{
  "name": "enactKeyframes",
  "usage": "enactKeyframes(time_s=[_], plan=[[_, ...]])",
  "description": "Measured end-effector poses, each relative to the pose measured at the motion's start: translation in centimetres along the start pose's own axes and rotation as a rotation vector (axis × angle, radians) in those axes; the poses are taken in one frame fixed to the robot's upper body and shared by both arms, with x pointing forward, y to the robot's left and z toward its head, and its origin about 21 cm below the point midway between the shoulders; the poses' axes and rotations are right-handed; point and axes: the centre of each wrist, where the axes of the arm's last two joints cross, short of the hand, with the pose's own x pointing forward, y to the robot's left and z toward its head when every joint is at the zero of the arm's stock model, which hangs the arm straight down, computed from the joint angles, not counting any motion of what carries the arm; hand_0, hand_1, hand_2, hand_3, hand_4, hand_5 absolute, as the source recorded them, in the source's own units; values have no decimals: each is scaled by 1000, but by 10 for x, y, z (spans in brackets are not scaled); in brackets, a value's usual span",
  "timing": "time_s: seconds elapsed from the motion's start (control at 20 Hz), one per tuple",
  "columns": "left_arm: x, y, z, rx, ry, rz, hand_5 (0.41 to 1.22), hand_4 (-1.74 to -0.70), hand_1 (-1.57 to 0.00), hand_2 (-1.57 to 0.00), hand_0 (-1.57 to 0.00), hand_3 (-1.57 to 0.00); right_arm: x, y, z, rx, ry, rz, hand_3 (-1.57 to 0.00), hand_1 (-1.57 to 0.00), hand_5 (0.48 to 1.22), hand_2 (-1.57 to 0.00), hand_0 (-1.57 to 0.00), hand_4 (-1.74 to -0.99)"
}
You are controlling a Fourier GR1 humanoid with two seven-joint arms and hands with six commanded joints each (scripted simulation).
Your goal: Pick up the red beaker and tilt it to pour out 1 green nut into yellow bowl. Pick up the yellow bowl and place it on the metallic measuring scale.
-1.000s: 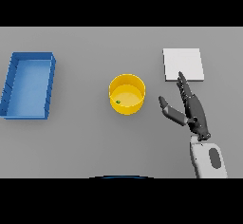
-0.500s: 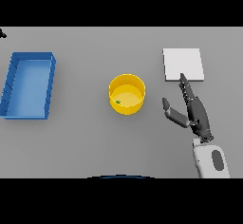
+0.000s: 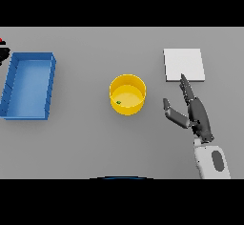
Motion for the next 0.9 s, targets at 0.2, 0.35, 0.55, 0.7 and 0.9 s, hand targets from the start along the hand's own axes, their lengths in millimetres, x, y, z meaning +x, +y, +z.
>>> enactKeyframes(time_s=[0.2, 0.35, 0.55, 0.7, 0.9], plan=[[-10, -6, 9, -67, -7, -20, 779, -1135, -1520, -1410, -1571, -852, -2, -1, 2, -1, -5, 9, 1, 1, 731, 1, 1, -1325], [-8, 2, 21, -172, -55, 34, 716, -922, -830, -747, -982, -464, 3, 2, -2, -9, -11, 10, 1, 1, 727, 1, 1, -1321], [-7, 3, 26, -244, -79, -10, 667, -807, -340, -305, -402, -189, 3, 0, 1, 5, -14, 13, 1, 1, 724, 1, 1, -1316], [-5, 4, 24, -255, -60, -72, 655, -778, -173, -156, -205, -97, 2, 1, 0, 8, -11, 11, 1, 1, 717, 1, 1, -1308], [-6, -2, 22, -247, -60, -112, 656, -738, -70, -63, -83, -39, 2, -2, 3, -3, -4, 36, 1, 1, 714, 1, 1, -1290]])
